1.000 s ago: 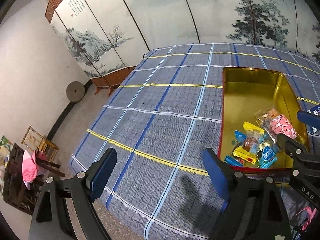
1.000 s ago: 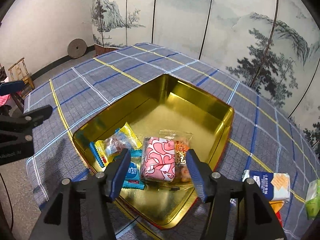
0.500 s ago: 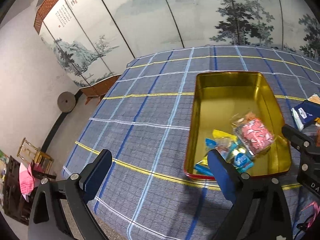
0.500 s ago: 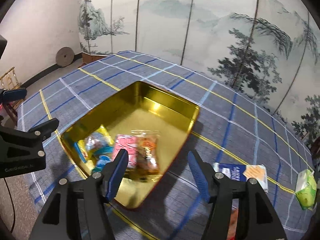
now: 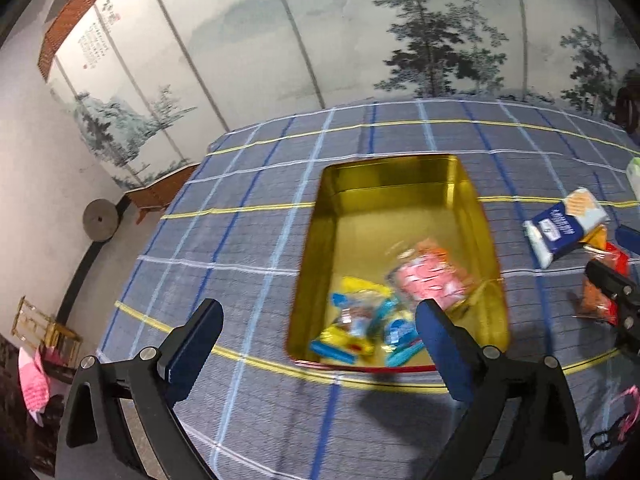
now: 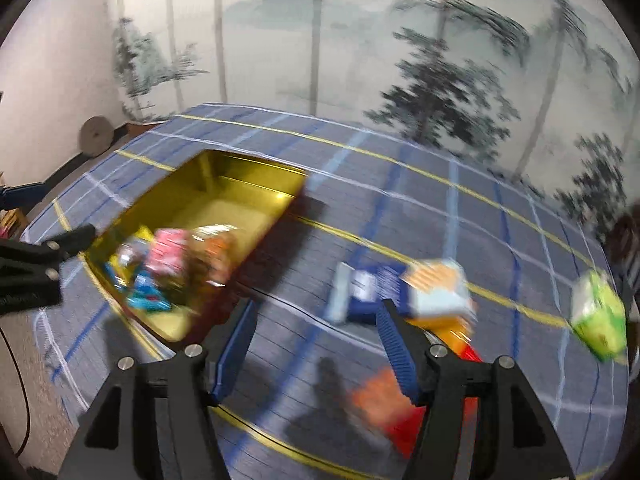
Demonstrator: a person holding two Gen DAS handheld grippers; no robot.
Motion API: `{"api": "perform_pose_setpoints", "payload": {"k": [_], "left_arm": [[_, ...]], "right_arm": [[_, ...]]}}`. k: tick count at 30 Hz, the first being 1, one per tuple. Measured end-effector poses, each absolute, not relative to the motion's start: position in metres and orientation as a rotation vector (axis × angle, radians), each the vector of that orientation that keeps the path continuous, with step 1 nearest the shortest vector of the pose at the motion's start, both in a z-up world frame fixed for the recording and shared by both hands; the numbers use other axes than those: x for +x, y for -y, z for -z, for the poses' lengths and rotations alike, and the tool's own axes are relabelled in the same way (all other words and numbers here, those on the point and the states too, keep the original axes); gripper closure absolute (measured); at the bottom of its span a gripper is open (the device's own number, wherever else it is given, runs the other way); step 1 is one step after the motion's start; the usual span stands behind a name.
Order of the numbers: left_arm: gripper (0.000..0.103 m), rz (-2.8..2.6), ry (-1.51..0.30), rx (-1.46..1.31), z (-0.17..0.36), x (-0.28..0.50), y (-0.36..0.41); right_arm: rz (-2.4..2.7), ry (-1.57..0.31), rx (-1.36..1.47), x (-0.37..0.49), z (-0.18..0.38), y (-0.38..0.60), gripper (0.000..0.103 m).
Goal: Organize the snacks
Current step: 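Move the open right tool from the tin back to the snack pile, then lower the right tool toward the red wrapped pack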
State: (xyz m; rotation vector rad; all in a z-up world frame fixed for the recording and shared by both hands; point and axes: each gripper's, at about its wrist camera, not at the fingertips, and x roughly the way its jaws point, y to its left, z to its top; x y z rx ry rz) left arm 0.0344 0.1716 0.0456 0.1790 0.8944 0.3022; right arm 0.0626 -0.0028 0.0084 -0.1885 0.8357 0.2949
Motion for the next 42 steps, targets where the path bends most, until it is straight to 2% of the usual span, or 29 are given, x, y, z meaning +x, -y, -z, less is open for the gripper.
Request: {"api": "perform_pose_setpoints", "payload": {"k": [11,23,33,42], "left_arm": [[0.007,-0.169,-0.886,0.183,-0.044,0.044,-0.127],[0.007,-0.085,-0.904,0.206,-0.037,0.044,-0.096],[0.007,-0.061,-0.933,0.213,-0.026,0.046,-0.086],[0.007,-0.022,-0.947,0.228,-0.020,0.053,-0.068]], "right_arm": [[-0.052,-1.000,-0.014,0.059,0.031,0.125,0.039],[0.042,-1.103,0.029,0.083,0.056,0.115,0.039],[0.128,-1.099,-0.070,0.100,0.067,0.086,0.034],[0.033,-1.079,-0.018,0.075,0.068,0.119,0.033]]}}
